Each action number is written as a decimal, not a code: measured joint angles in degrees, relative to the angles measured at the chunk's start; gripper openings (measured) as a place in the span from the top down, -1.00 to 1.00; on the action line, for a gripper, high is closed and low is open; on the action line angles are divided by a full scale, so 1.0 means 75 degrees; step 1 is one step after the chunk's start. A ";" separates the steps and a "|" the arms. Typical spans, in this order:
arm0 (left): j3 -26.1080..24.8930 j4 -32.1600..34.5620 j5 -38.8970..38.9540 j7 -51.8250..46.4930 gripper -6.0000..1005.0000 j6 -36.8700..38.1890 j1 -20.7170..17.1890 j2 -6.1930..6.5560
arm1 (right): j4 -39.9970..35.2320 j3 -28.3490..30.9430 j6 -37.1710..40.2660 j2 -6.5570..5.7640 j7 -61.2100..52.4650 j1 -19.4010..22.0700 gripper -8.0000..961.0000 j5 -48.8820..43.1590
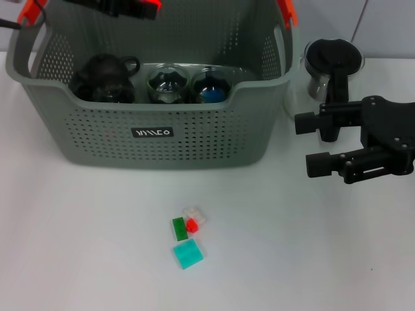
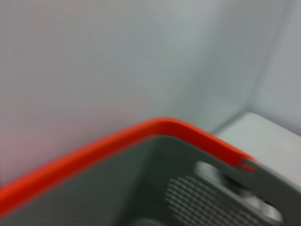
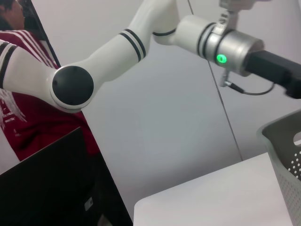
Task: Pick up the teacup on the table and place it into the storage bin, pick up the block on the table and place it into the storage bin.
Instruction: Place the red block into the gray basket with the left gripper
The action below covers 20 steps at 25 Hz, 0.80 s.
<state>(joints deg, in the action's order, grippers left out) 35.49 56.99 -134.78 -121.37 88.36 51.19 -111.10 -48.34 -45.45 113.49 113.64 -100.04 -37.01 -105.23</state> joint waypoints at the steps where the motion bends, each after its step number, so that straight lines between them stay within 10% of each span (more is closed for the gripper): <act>1: 0.0049 -0.0188 -0.0032 -0.0001 0.06 -0.0432 0.0027 -0.0001 | 0.0000 -0.0003 0.0003 -0.0002 -0.0008 0.0000 -0.83 -0.0009; 14: 0.0465 -0.0320 -0.0014 -0.0181 -0.04 -0.2171 -0.0203 -0.0216 | -0.0037 -0.0048 0.0019 -0.0015 -0.0015 0.0074 -0.83 0.0000; 20: 0.0526 0.0148 -0.0247 -0.0334 -0.49 -0.1885 -0.0234 -0.0215 | -0.0060 -0.0021 0.0022 -0.0030 0.0009 0.0056 -0.83 0.0017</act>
<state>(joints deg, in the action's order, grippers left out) 39.44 58.09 -136.64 -123.87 74.23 49.44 -112.71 -48.78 -45.60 113.65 113.41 -99.98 -36.59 -105.11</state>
